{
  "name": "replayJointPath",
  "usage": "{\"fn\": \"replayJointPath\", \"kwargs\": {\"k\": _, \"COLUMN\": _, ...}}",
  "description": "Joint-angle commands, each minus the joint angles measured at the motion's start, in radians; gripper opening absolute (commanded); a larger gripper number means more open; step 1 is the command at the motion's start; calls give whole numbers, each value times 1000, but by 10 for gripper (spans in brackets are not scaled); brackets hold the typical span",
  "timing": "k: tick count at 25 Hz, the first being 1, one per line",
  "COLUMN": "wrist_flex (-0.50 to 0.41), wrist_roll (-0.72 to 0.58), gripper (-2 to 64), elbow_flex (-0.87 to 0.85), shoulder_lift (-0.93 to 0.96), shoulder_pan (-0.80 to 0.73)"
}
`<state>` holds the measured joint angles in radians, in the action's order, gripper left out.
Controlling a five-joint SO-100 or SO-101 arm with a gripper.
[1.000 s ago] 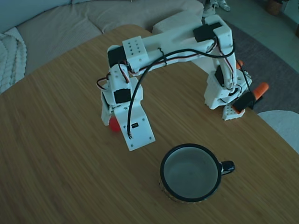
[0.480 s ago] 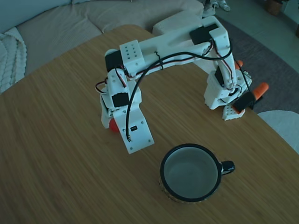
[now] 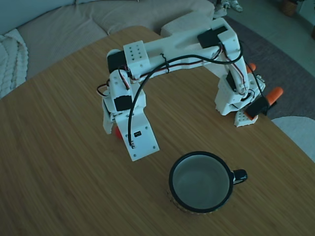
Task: Grasp a red cap and put it in the cup.
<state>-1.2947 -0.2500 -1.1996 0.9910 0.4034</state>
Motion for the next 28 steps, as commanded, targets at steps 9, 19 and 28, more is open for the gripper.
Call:
{"fn": "replayJointPath", "kwargs": {"k": 9, "wrist_flex": -5, "wrist_roll": 3, "gripper": 312, "elbow_flex": 52, "shoulder_lift": 20, "shoulder_pan": 2}}
{"fn": "replayJointPath", "kwargs": {"k": 19, "wrist_flex": -5, "wrist_roll": 3, "gripper": 312, "elbow_flex": 60, "shoulder_lift": -21, "shoulder_pan": -3}}
{"fn": "replayJointPath", "kwargs": {"k": 28, "wrist_flex": 2, "wrist_roll": 11, "gripper": 303, "elbow_flex": 60, "shoulder_lift": -26, "shoulder_pan": -9}}
